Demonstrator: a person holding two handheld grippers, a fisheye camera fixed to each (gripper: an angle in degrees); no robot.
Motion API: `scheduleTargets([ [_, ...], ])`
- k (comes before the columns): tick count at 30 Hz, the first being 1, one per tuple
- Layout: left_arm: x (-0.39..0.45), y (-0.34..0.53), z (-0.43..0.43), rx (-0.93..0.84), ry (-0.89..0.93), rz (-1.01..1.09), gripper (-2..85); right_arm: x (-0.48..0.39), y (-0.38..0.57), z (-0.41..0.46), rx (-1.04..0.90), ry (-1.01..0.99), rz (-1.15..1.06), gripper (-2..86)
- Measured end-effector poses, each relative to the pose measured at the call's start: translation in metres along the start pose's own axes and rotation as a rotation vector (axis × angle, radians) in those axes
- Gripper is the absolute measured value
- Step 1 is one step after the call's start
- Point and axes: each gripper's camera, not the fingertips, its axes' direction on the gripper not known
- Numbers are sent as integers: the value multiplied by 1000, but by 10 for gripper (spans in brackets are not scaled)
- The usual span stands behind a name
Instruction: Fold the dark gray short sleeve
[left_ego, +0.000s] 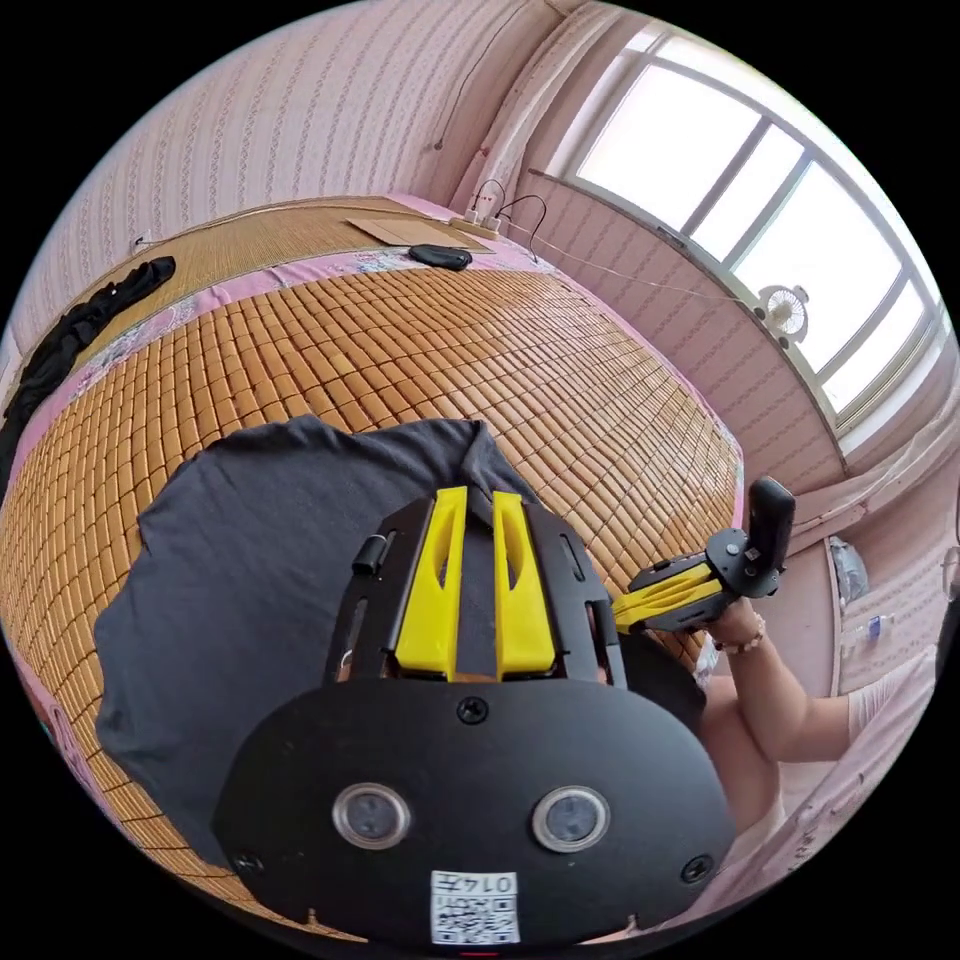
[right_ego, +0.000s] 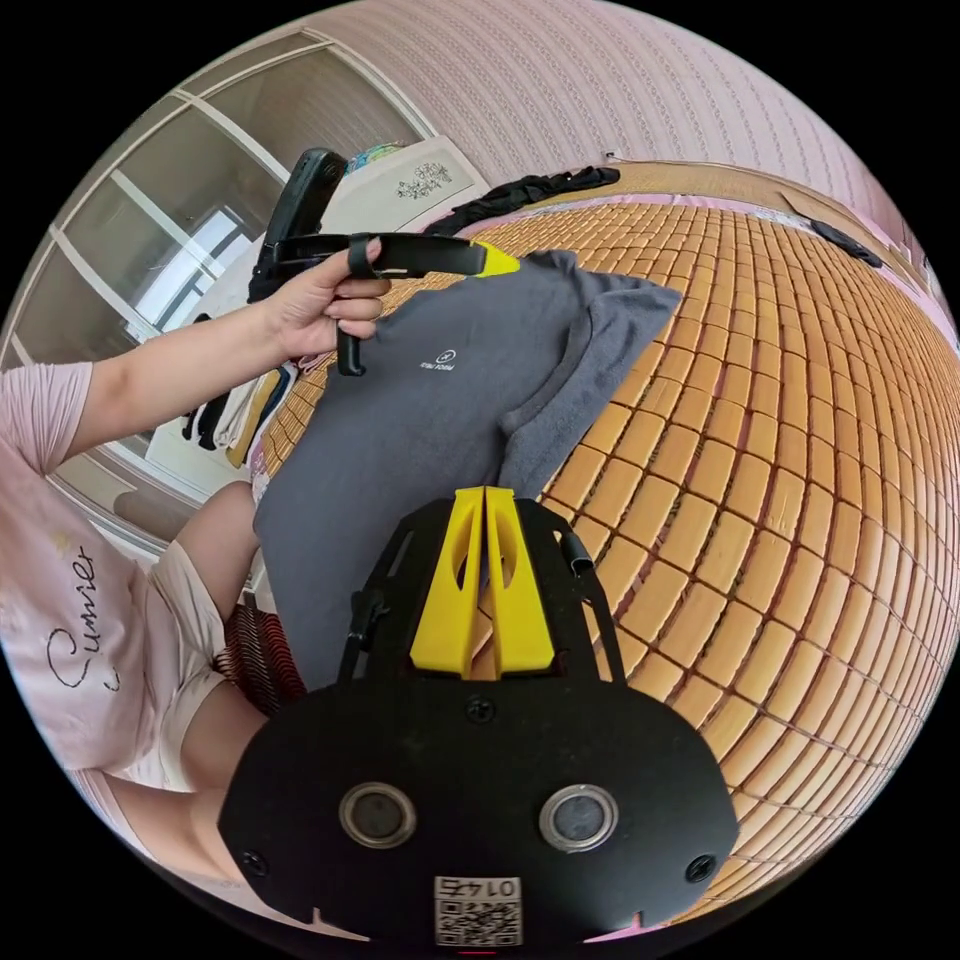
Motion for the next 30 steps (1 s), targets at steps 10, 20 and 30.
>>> scheduleTargets([
  [10,-70,159,-147,-11,-316,-289,34,20,6,18,195,-3,116,-2],
  [20,-124,271,-212,75,-355,-450,45,-75,-107,136,104,-68,146,6],
  [30,-149,266,-193,109,-329,-498,80,-220,-298,347,-90,133,-170,101],
])
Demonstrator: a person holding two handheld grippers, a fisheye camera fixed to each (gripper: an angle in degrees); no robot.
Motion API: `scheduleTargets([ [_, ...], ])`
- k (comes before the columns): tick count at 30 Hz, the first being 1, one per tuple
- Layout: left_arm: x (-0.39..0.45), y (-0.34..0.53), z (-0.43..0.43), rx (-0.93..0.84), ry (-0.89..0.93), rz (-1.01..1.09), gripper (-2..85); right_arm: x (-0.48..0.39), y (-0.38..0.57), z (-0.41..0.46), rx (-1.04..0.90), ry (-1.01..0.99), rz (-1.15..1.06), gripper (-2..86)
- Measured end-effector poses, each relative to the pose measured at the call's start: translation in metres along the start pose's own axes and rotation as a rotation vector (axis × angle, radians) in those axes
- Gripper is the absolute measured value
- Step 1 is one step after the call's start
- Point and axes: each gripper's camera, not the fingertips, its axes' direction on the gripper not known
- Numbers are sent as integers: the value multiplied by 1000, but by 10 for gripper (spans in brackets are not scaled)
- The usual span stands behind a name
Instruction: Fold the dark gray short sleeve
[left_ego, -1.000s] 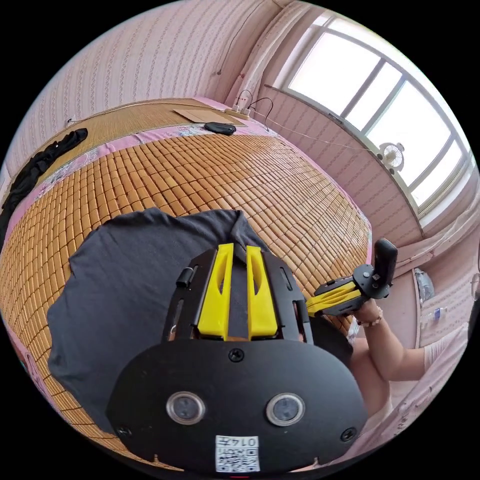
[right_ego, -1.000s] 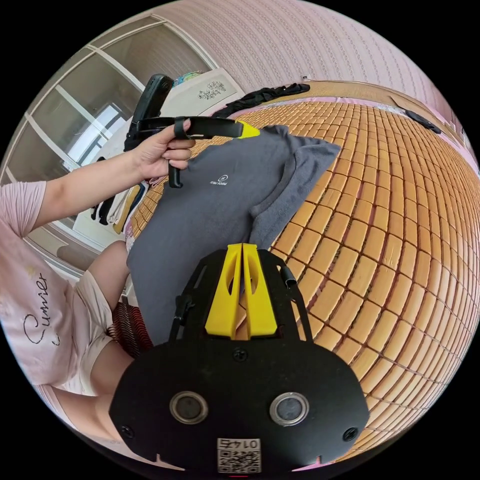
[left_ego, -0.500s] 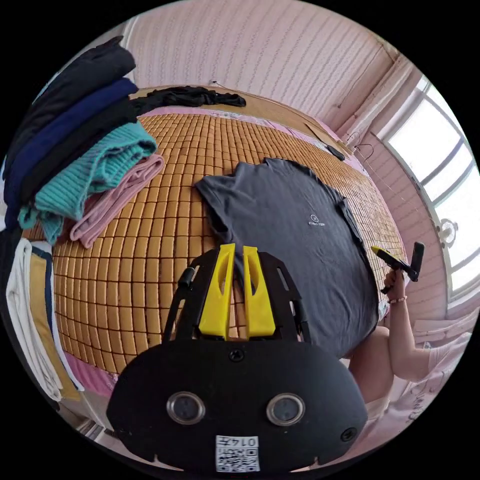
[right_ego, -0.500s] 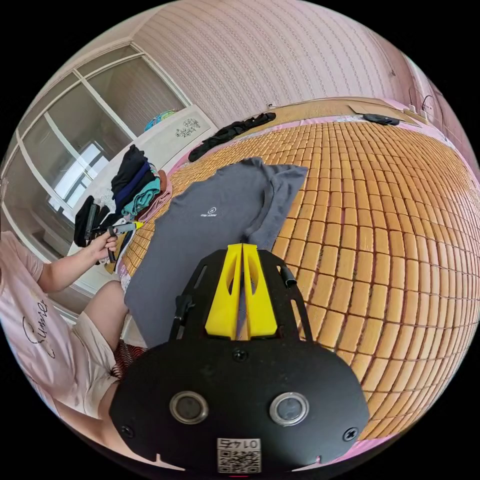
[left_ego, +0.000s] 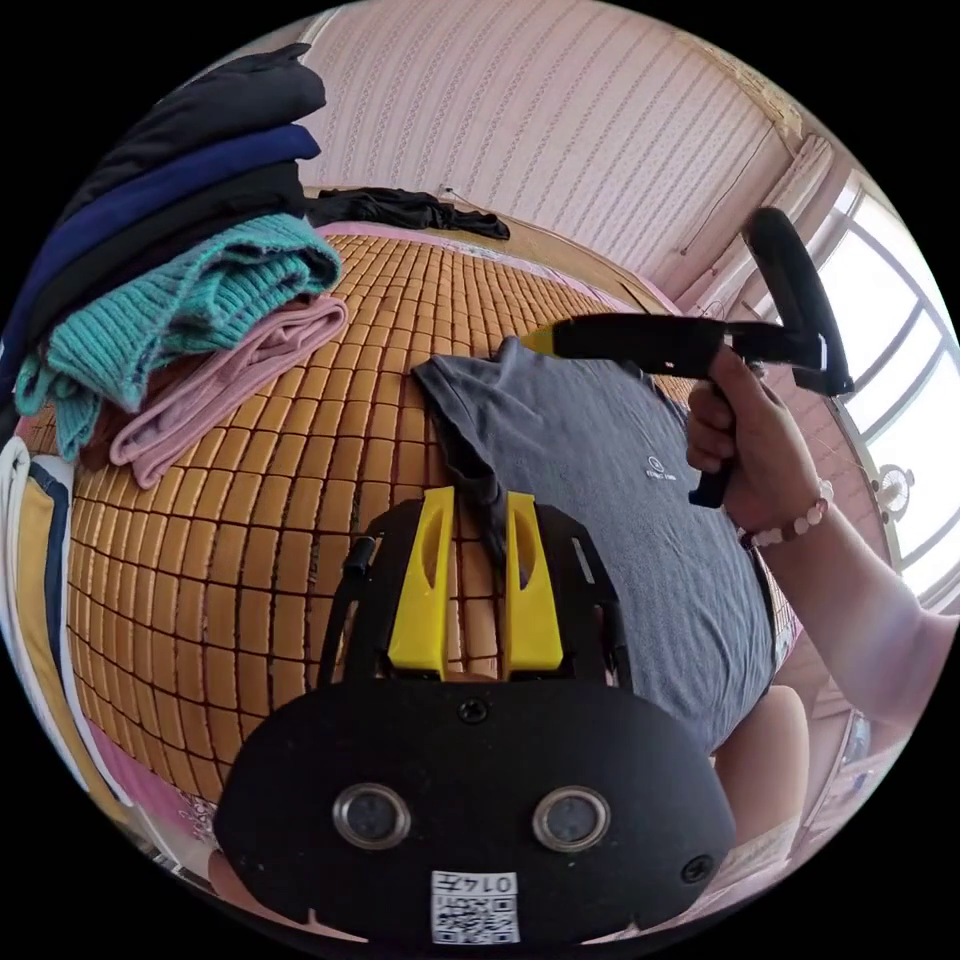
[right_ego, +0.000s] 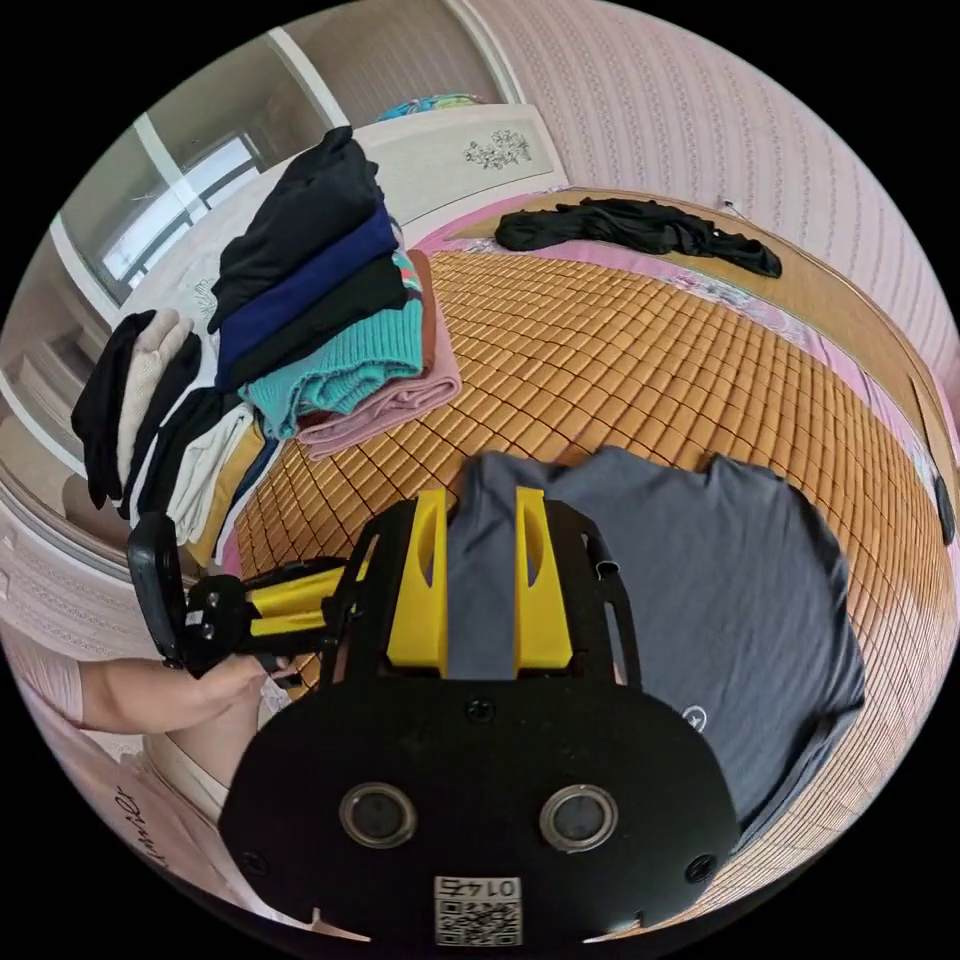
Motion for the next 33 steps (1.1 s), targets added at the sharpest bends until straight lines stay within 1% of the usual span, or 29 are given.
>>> scheduleTargets([
  [1,-4,-1,4,-19,3,-26,79,-10,-14,22,-3,20,2,102],
  [3,-16,2,3,17,43,-75,61,-22,-31,59,-46,64,2,101],
  [5,-18,4,2,18,37,-42,53,-32,-46,110,-172,150,-27,76],
  [6,-17,5,1,20,26,-22,49,-34,-47,118,-183,190,-36,60],
  [8,-19,6,-1,12,28,-5,47,-37,-49,121,-104,356,-25,18],
  [9,-20,6,-3,9,31,0,46,-35,-49,121,-102,369,-18,12],
  [13,-21,10,-9,18,47,26,44,-13,-43,95,-14,256,47,-5],
  [16,-12,17,-20,66,40,110,45,8,-33,73,50,163,81,-1],
  [19,-10,20,-16,30,2,124,46,12,-36,88,-27,72,63,17],
  [20,-14,20,-13,-3,16,91,46,5,-42,100,-61,55,36,47],
  [22,-20,21,-13,-3,42,67,46,-11,-53,122,-128,68,-22,80],
  [24,-23,24,-15,-1,45,64,45,-32,-61,146,-185,127,-115,87],
  [26,-24,27,-17,6,46,55,44,-52,-66,179,-265,280,-214,66],
  [28,-27,32,-18,23,51,43,43,-61,-68,178,-229,355,-262,27],
  [30,-26,34,-21,23,37,48,43,-58,-68,171,-228,337,-268,17],
  [33,-20,39,-30,70,31,96,45,-31,-60,130,-107,260,-191,10],
])
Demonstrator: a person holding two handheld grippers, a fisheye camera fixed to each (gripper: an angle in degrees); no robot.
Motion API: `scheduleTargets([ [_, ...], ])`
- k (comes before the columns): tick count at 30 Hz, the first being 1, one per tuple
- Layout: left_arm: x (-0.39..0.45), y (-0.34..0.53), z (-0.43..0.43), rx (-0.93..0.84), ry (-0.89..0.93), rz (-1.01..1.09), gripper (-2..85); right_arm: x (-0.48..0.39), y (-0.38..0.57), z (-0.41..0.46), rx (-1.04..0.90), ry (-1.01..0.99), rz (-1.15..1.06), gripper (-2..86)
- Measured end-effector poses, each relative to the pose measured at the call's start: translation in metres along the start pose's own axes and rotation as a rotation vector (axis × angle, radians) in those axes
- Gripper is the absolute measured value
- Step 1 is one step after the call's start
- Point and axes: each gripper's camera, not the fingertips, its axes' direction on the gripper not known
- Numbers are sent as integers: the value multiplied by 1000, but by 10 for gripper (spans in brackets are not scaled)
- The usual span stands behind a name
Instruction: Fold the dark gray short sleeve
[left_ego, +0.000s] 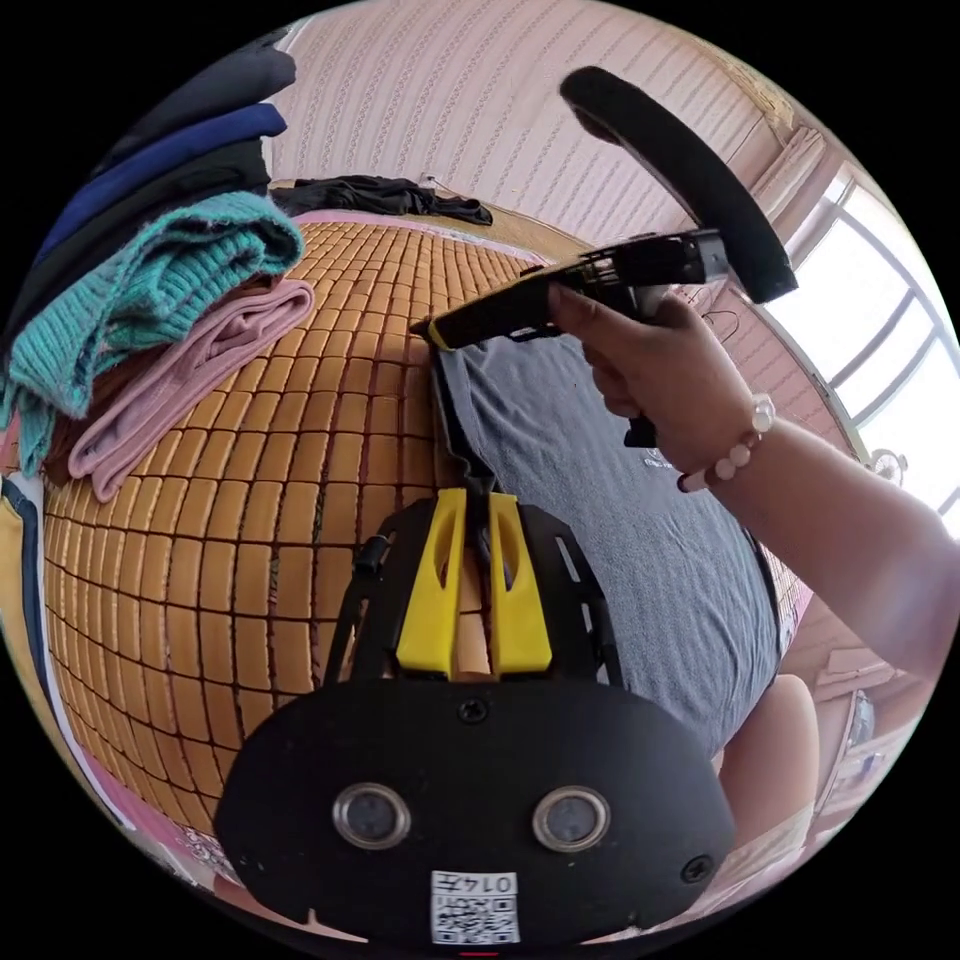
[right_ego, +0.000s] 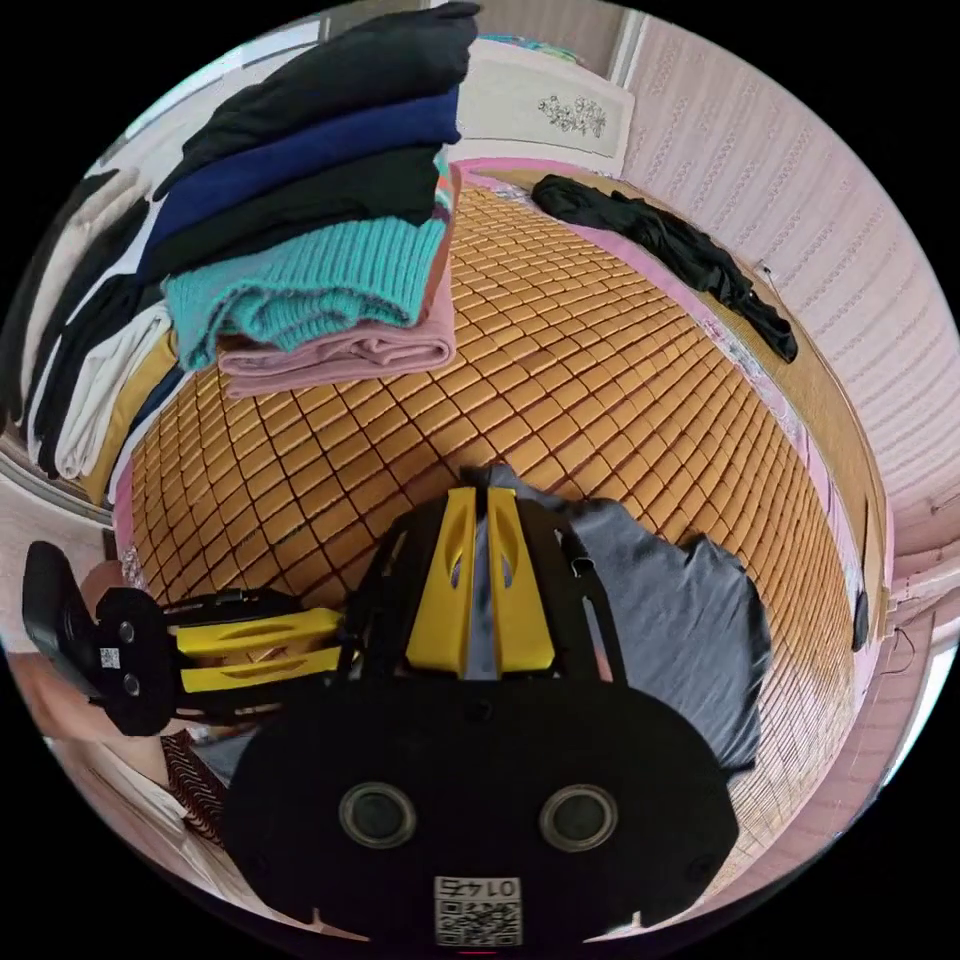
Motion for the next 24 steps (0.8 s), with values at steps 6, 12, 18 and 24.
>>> scheduleTargets([
  [6,12,4,-17,11,158,93,80,82,80,-33,72,-52,215,39],
  [12,-9,5,-17,-38,142,39,83,105,113,-29,-40,-74,234,106],
  [18,35,-3,-11,-90,156,193,77,130,112,-40,-10,-130,289,94],
  [24,84,-6,26,-198,27,338,82,159,80,-37,12,-218,366,107],
])
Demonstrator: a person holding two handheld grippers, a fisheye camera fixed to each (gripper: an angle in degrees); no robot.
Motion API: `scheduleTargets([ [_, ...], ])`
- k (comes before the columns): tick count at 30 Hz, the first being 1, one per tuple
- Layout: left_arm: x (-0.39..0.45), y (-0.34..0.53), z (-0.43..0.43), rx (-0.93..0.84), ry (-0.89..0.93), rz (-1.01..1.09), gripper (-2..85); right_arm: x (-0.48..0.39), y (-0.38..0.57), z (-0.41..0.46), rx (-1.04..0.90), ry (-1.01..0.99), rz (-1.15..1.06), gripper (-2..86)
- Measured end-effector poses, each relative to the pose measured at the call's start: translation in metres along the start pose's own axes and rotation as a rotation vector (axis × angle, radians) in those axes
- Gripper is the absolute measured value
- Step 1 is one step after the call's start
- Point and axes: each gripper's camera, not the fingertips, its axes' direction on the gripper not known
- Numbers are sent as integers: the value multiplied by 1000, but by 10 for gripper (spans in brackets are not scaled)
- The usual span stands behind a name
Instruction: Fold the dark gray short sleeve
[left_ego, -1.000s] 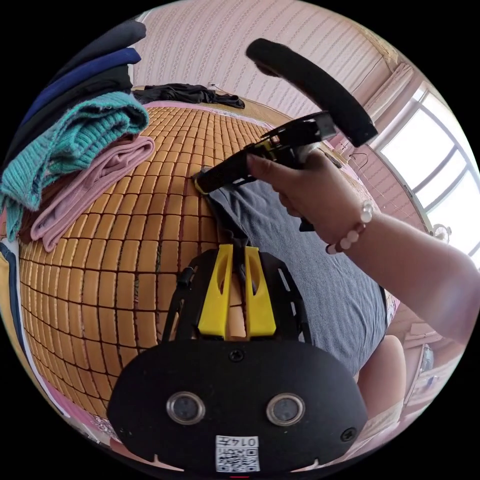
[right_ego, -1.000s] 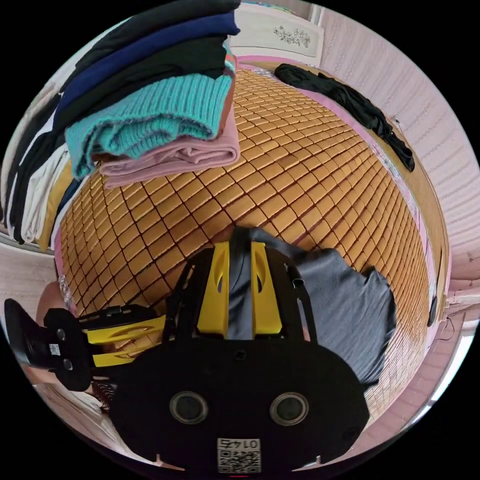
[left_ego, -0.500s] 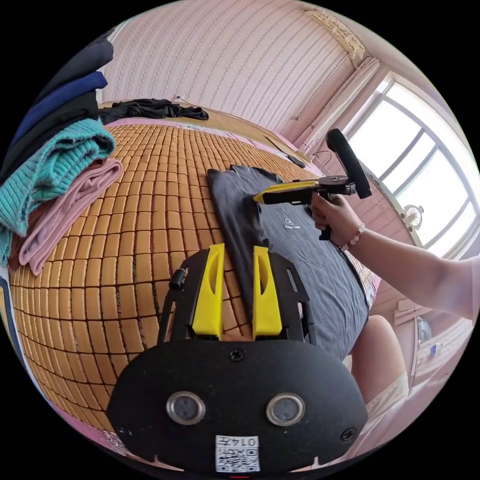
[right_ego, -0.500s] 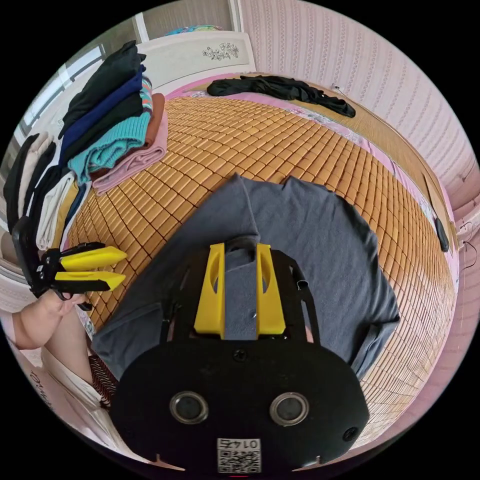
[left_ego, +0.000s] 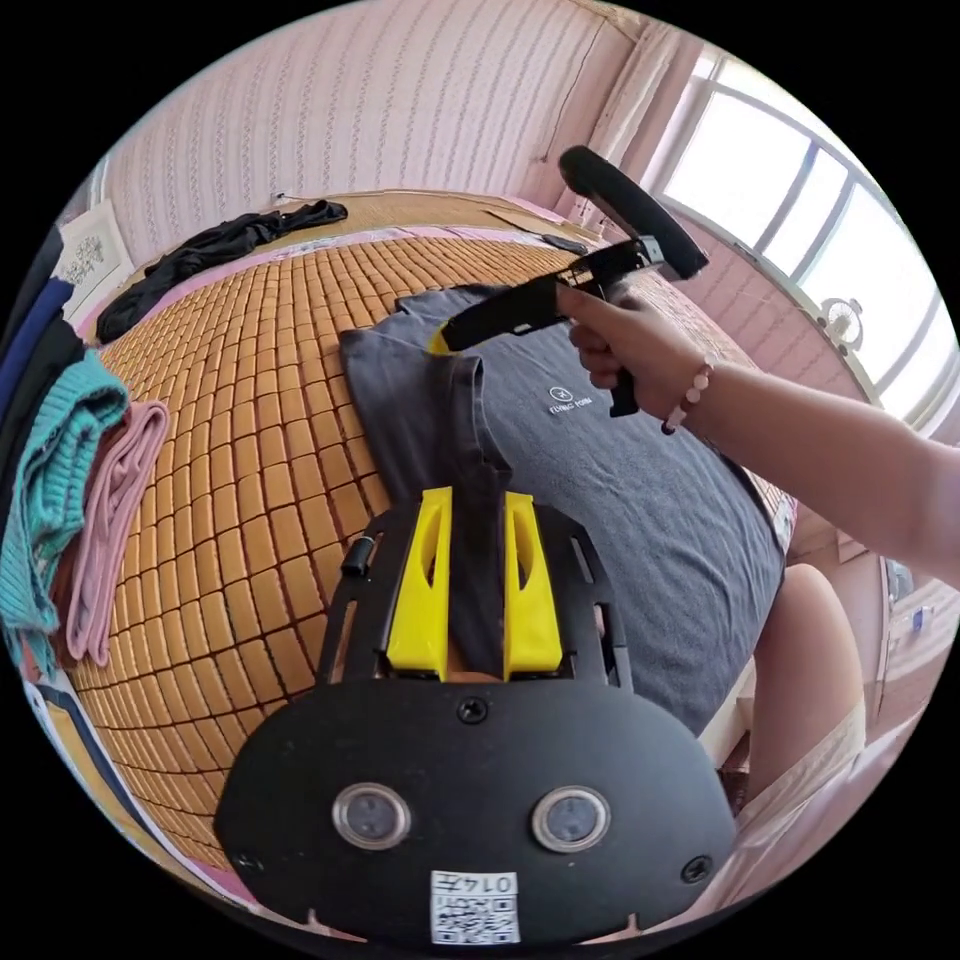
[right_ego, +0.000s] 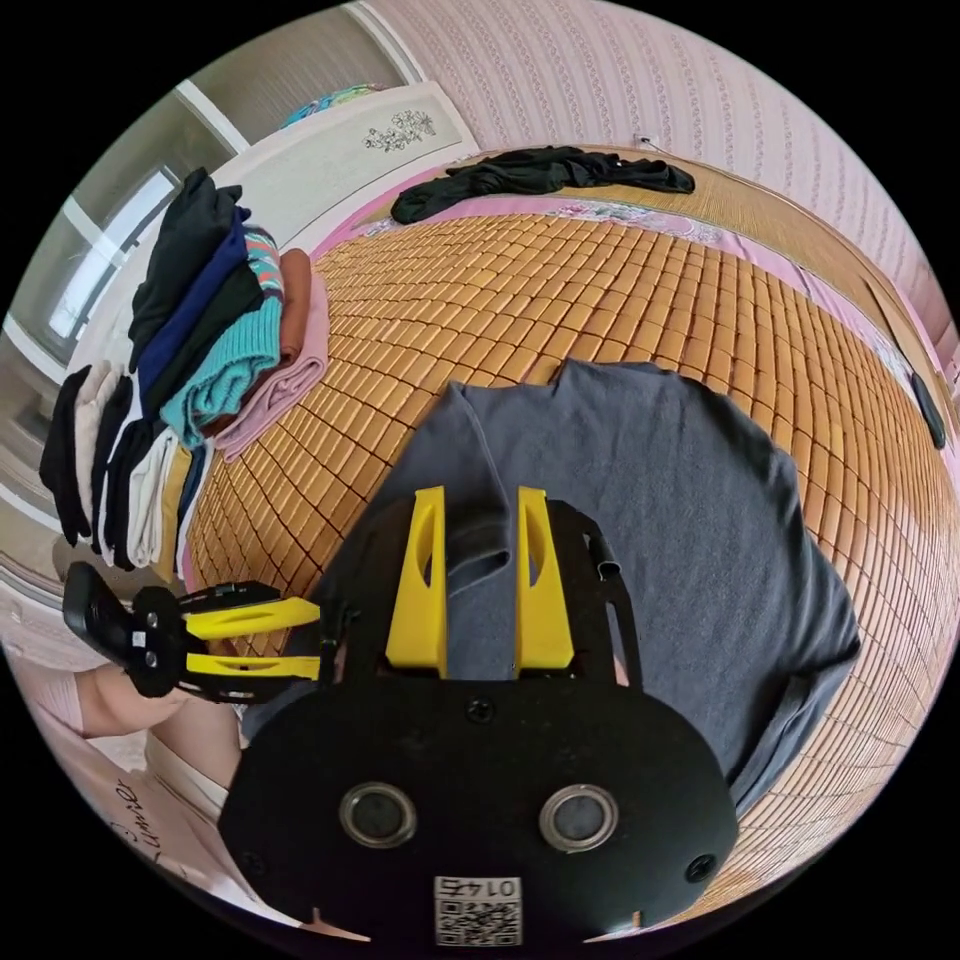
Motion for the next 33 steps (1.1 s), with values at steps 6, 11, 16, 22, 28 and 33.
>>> scheduleTargets([
  [6,1,3,2,-6,-18,4,55,-10,-39,5,-62,83,-47,40],
  [11,-4,14,-9,43,-46,-24,39,-17,-58,-18,-78,-70,-84,-4],
  [16,-5,18,-22,73,-77,-26,38,-26,-67,-35,-53,-73,-128,-3],
  [22,1,17,-17,43,-112,7,51,-26,-76,-51,-46,-53,-116,13],
  [28,-13,20,-42,78,-112,-22,69,-7,-39,-116,80,-92,-86,77],
  [33,-65,14,-59,94,-102,-103,67,46,34,-189,137,67,-11,79],
])
